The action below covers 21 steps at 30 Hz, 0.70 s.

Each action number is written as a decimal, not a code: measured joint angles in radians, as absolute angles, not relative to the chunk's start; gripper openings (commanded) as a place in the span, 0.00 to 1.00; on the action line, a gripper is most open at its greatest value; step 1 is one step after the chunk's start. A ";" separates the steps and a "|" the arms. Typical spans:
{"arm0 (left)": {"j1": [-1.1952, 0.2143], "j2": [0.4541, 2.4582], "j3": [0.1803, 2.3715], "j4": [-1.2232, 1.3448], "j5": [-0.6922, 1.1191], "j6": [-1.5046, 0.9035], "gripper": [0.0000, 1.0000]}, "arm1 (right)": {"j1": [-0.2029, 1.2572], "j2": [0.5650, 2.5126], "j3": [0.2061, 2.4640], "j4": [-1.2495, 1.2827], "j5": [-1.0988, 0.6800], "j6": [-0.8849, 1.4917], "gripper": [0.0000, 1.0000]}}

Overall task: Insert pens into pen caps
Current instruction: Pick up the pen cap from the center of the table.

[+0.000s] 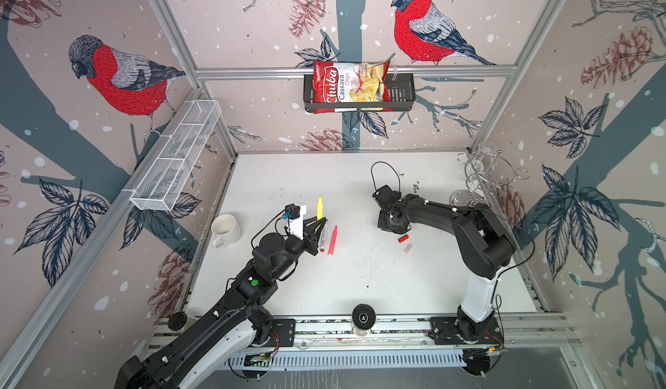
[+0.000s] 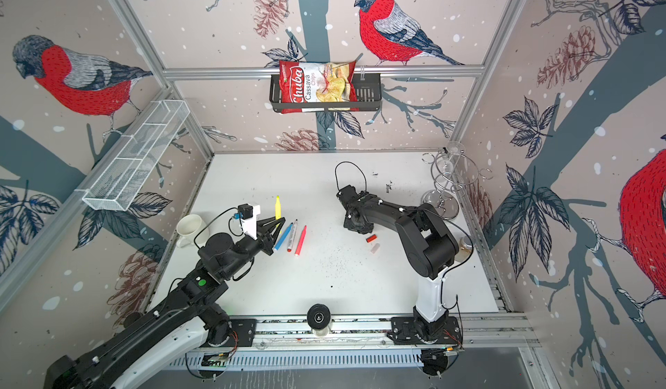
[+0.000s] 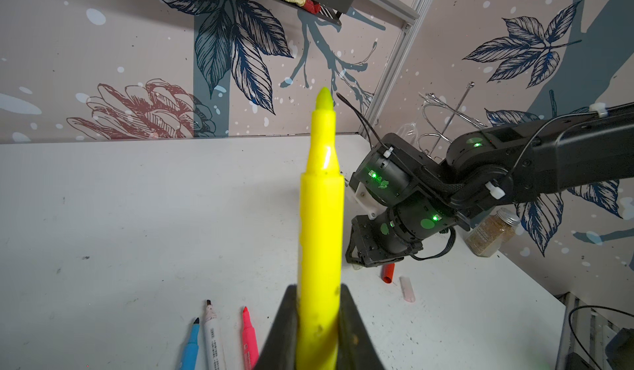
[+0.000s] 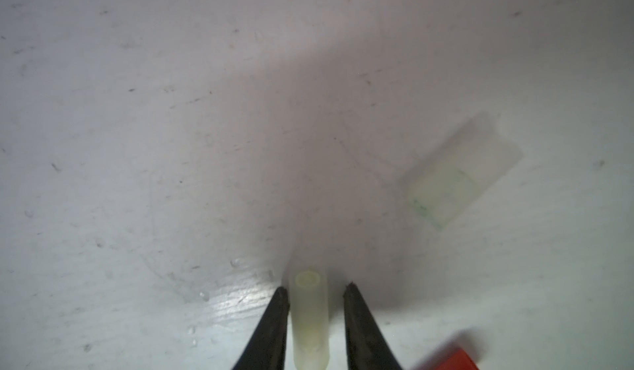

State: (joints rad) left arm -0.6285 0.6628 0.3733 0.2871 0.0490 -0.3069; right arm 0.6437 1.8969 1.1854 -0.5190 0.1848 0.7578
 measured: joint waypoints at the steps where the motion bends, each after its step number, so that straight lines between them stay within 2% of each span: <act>1: -0.628 0.662 0.373 0.286 0.049 -0.307 0.01 | 0.644 1.897 1.184 -0.516 0.185 0.758 0.21; 6: -0.628 0.661 0.373 0.284 0.048 -0.307 0.01 | 0.646 1.886 1.170 -0.494 0.187 0.758 0.03; 10: -0.628 0.661 0.373 0.284 0.049 -0.307 0.01 | 0.643 1.876 1.170 -0.489 0.168 0.758 0.02; 14: -0.628 0.661 0.373 0.284 0.051 -0.307 0.01 | 0.628 1.827 1.170 -0.508 0.070 0.728 0.02; 21: -0.628 0.680 0.373 0.287 0.087 -0.307 0.01 | 0.573 1.573 1.135 -0.366 -0.184 0.614 0.02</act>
State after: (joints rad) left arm -0.6285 0.6800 0.3725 0.2874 0.0868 -0.3069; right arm 0.5732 1.5726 1.1351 -0.3656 -0.1837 0.6144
